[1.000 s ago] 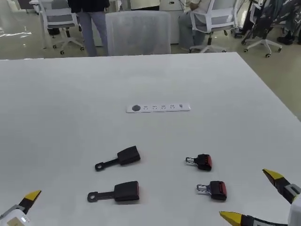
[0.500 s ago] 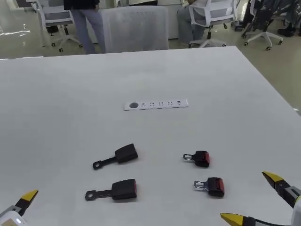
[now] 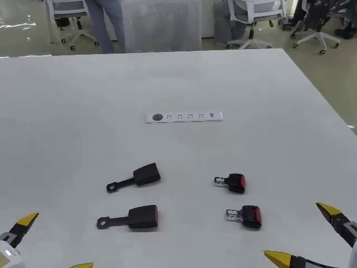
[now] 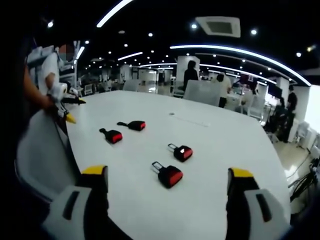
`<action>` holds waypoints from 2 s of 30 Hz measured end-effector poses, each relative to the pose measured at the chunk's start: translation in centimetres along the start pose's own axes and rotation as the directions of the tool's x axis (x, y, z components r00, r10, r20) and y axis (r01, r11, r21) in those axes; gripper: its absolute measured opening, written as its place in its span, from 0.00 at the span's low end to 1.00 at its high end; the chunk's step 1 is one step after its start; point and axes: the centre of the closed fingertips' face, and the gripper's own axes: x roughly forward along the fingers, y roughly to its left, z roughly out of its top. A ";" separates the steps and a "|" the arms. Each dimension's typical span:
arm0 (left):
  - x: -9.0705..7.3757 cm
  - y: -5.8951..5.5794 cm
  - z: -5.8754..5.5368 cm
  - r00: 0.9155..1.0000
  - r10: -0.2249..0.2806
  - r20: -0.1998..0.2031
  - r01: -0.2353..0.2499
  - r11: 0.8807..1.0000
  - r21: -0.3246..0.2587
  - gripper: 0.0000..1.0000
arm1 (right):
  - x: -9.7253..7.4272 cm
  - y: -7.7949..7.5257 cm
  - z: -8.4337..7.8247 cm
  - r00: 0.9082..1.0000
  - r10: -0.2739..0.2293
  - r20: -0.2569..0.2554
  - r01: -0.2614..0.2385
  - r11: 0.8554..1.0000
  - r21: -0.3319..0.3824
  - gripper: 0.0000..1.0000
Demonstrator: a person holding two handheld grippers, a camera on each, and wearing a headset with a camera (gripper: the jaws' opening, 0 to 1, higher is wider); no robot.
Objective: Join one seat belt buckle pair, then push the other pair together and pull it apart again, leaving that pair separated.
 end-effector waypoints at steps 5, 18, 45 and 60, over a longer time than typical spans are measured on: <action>-0.1 0.1 0.3 1.000 0.002 0.017 -0.002 1.000 -0.014 1.00 | 0.4 -0.2 0.2 1.000 -0.027 -0.004 0.027 0.999 0.019 1.00; -0.1 0.5 0.6 0.999 0.012 0.041 -0.011 0.999 -0.033 1.00 | 1.1 -0.8 2.7 0.997 -0.036 0.065 0.032 0.998 0.050 1.00; 0.3 -0.1 0.4 0.999 -0.021 0.026 0.022 0.999 -0.044 1.00 | 3.3 -0.7 2.6 1.000 -0.007 0.013 0.007 1.000 -0.008 0.90; 7.0 -3.0 2.7 0.933 -0.324 -0.153 0.348 0.923 0.163 0.69 | 5.9 0.1 -0.5 0.945 0.172 -0.279 -0.233 0.951 -0.204 0.72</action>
